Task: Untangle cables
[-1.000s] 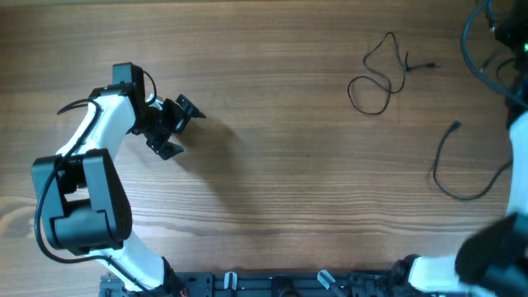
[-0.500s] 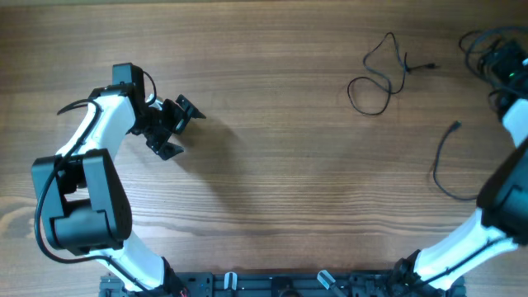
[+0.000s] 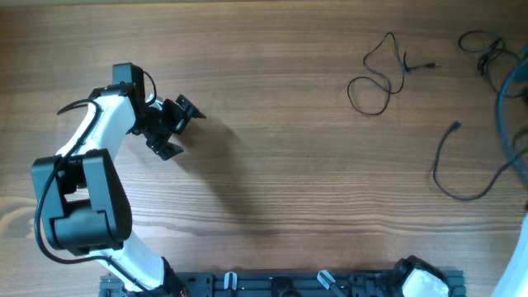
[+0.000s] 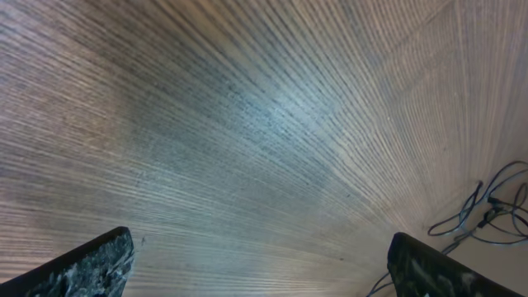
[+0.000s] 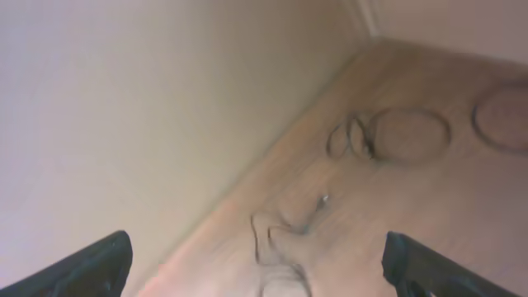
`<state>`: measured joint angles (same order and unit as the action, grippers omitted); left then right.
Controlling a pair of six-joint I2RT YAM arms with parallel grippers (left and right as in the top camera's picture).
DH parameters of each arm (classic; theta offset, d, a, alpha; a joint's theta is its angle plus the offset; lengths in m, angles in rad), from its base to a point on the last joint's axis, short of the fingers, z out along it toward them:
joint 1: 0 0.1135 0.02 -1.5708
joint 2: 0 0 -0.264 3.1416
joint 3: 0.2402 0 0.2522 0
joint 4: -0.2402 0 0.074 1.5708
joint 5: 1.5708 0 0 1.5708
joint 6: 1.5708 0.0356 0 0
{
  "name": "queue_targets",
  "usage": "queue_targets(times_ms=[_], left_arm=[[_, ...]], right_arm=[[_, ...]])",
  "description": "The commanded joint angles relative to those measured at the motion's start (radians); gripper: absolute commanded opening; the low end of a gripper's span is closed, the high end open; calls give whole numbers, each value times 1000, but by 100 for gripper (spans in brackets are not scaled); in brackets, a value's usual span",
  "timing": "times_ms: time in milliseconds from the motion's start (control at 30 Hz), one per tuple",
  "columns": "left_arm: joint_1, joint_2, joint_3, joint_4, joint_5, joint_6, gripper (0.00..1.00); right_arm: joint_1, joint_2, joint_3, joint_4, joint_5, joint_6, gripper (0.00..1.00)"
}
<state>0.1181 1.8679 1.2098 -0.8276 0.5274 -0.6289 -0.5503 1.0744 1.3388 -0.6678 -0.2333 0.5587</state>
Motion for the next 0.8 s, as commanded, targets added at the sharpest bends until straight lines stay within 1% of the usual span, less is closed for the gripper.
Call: queue_targets(times_ms=[0,67,133,200,233,300,367,433,467,500,533,633,700,767], left_arm=[[2,-23,-2,0,-6,19,100],[2,-23,-2,0,-6,20,100],[2,-22,-2,0,-6,20,100],[2,-23,-2,0,-6,20,100],[2,-23,-2,0,-6,19,100],[2,-23,-2,0,-6,19,100],[2,-23,-2,0,-6,19,100],[2,-23,-2,0,-6,20,100],[2,-23,-2,0,-6,19,100],[2,-22,-2,0,-6,20,100],[2,-23,-2,0,-6,20,100],[2,-23,-2,0,-6,19,100],[2,-23,-2,0,-6,20,100],[2,-23,-2,0,-6,20,100]], right_arm=[[4,-171,1,-135,-69,-72,99],[4,-274,-9,-253,-117,-126,99],[4,-395,-21,-361,-172,-219,99],[4,-481,-23,-433,-218,-259,99],[4,-553,-23,-487,-240,-298,99],[11,-626,-23,-547,-240,-325,99],[45,-694,-23,-582,-239,-388,95],[110,-724,-23,-637,-240,-467,94],[156,-726,-23,-684,-240,-528,95],[194,-726,-23,-732,-239,-594,100],[220,-728,-23,-760,-240,-642,100],[340,-752,-23,-793,-219,-690,100],[420,-768,-23,-798,-185,-687,100],[435,-772,-24,-777,-172,-687,100]])
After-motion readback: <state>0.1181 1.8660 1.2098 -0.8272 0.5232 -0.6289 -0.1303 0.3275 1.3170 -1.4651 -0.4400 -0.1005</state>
